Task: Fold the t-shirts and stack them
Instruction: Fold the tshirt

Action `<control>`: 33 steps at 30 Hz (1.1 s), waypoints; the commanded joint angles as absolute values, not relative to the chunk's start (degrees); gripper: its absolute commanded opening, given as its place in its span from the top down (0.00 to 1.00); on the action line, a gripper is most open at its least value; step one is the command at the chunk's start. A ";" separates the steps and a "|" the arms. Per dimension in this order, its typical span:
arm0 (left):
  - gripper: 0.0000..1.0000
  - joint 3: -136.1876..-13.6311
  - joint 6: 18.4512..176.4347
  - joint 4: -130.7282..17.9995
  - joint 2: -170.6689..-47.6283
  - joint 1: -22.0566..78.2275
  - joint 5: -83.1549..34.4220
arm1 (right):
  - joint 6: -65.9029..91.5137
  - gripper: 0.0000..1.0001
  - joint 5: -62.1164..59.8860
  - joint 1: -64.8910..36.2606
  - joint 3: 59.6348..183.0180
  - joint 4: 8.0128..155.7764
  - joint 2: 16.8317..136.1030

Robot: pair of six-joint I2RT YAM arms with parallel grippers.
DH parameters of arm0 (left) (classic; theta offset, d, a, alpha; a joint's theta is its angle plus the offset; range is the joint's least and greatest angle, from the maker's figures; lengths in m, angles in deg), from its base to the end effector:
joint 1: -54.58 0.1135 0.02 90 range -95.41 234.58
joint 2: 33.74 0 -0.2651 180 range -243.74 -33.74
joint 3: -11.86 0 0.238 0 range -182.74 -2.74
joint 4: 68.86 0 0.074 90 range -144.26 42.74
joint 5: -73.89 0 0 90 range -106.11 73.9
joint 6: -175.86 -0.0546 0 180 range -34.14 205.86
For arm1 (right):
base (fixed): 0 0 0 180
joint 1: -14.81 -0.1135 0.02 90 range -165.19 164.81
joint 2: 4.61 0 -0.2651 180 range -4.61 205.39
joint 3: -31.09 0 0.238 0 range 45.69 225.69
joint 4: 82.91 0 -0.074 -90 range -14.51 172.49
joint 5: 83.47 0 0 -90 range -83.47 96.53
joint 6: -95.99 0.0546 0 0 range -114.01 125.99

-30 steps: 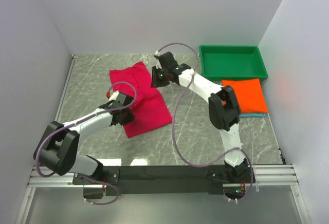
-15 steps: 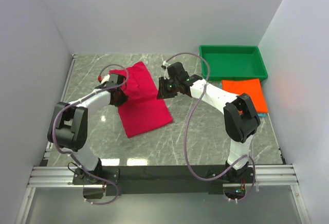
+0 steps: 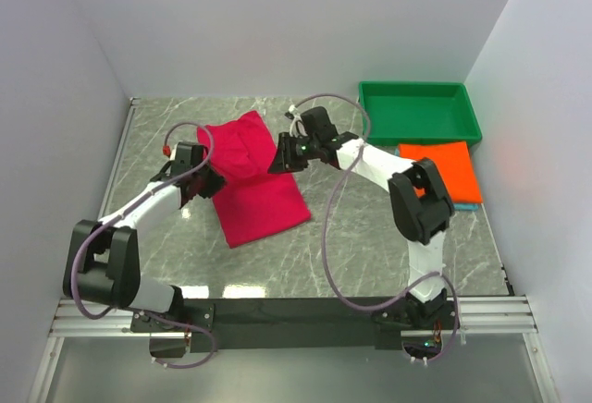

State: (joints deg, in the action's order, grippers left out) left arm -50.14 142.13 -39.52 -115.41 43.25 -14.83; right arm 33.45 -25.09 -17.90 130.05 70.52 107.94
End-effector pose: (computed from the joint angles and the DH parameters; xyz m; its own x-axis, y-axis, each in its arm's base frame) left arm 0.2846 -0.0558 0.1986 -0.5624 -0.7353 -0.3782 -0.5144 0.6693 -0.5361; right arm 0.3590 0.2646 0.2247 -0.8492 -0.0787 -0.5222 -0.4572 0.6044 0.6524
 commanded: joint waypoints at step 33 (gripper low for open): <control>0.45 -42.21 142.90 -43.20 -103.45 43.96 -22.08 | 47.92 0.65 -42.78 -11.55 119.36 87.50 104.20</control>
State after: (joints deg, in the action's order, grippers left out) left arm -44.56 145.06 -50.93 -107.76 46.38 -22.89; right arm 49.23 -39.67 -10.66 123.78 84.23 110.21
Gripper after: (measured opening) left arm 0.549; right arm 0.346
